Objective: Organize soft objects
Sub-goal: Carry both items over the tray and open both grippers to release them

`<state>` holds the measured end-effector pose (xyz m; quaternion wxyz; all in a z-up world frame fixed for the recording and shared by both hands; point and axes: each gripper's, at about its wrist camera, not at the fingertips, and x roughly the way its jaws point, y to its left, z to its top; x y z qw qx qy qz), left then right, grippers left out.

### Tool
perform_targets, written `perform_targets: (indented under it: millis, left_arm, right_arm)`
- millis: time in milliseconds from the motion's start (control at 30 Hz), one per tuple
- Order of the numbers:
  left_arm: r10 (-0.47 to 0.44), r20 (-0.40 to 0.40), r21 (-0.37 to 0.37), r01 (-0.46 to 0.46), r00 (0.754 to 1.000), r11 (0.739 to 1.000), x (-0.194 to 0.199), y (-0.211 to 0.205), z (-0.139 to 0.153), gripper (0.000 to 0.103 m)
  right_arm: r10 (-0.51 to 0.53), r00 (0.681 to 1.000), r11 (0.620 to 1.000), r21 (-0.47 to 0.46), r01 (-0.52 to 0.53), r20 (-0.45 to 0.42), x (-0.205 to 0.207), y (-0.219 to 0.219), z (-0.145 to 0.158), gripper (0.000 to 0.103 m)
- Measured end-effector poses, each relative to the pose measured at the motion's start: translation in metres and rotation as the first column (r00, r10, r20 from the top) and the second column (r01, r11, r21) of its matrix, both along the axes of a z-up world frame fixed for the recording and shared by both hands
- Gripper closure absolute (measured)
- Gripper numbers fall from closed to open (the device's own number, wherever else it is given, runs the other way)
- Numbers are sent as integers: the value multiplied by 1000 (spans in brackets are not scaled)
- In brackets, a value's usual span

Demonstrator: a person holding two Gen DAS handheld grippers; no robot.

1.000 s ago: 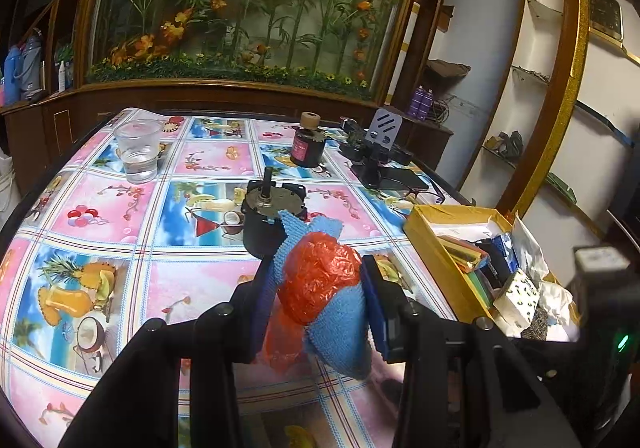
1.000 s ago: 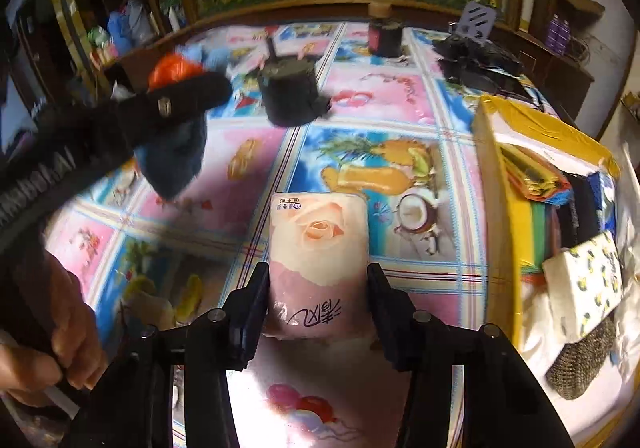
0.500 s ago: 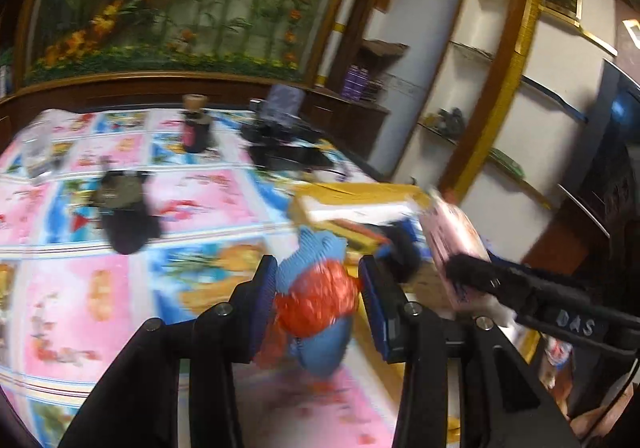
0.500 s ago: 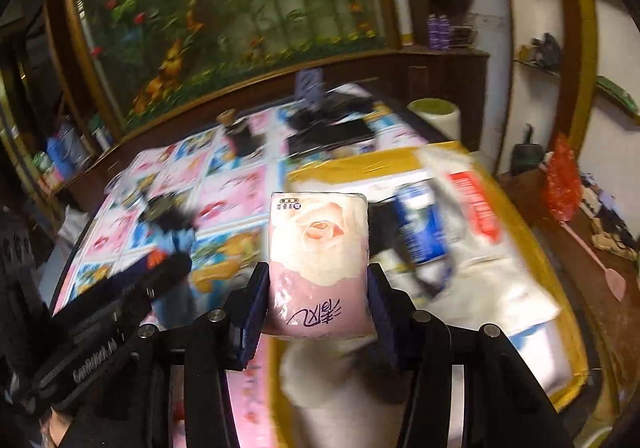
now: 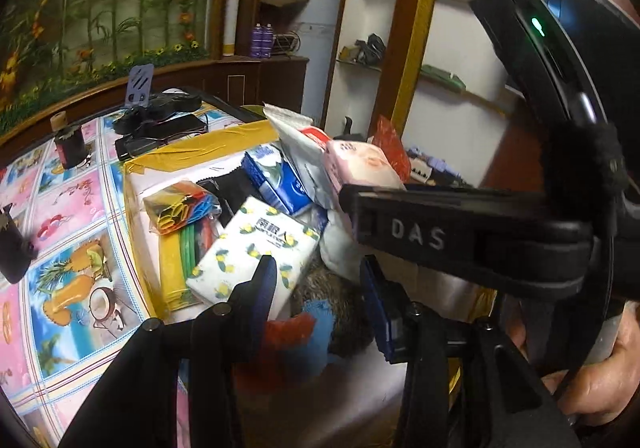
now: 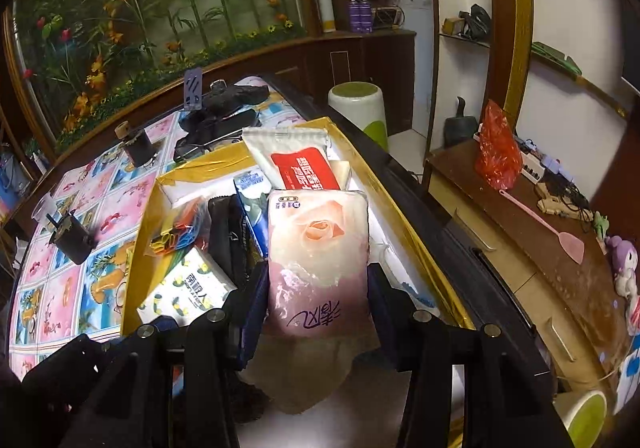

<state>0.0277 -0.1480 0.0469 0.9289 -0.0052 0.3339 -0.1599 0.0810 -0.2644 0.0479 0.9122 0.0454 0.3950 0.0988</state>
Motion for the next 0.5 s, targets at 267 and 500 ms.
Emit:
perform_targets:
  millis: [267, 500]
  left_arm:
    - [55, -30, -36, -56, 998, 998, 2, 15, -3, 23]
    - [56, -35, -10, -56, 998, 998, 0, 13, -2, 8]
  right_arm:
    - [7, 1000, 1000, -7, -7, 29, 0, 8, -23, 45]
    - [-21, 998, 995, 99, 15, 51, -3, -6, -28, 25]
